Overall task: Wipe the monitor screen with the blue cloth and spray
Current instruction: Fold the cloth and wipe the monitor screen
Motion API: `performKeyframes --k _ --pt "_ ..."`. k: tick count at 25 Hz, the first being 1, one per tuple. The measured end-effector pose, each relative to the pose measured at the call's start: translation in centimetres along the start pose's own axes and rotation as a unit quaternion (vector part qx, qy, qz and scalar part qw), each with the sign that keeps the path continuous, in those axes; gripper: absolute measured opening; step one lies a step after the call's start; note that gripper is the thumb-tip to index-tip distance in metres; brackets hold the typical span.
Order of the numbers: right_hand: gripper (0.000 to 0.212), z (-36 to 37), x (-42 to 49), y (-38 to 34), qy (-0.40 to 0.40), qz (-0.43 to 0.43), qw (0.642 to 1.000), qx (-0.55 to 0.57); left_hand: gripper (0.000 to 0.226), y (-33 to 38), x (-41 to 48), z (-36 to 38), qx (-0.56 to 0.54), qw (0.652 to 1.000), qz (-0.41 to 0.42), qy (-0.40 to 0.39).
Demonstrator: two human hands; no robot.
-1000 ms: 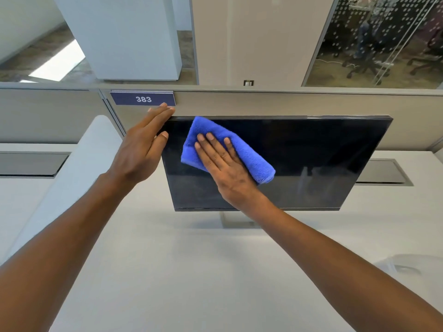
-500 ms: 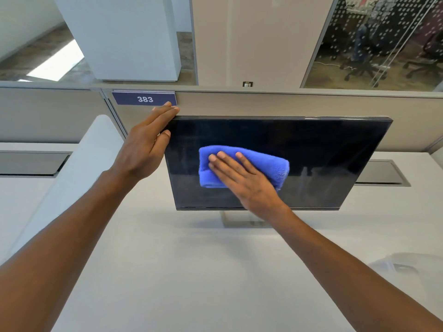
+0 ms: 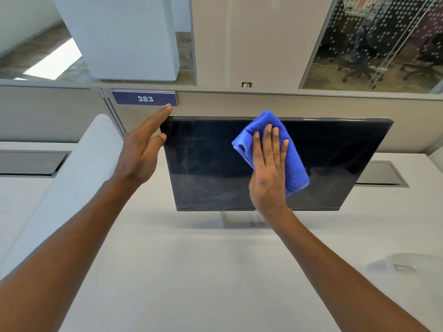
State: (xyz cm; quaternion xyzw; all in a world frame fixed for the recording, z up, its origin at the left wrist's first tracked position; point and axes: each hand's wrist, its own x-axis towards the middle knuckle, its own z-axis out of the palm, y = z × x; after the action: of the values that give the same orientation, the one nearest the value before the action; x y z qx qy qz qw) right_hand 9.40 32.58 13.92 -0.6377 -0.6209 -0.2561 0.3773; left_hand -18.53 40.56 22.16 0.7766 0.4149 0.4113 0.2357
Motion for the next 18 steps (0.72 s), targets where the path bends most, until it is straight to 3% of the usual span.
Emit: performKeyframes --k 12,18 --pt "0.058 4.1 3.2 -10.0 -0.083 -0.236 0.967 0.046 0.056 -0.8 0.5 0.4 -0.066 0.997 0.039 0.023" --pt "0.062 5.2 -0.8 -8.7 -0.168 -0.352 0.919 -0.050 0.055 -0.9 0.6 0.6 -0.044 0.997 0.046 0.032"
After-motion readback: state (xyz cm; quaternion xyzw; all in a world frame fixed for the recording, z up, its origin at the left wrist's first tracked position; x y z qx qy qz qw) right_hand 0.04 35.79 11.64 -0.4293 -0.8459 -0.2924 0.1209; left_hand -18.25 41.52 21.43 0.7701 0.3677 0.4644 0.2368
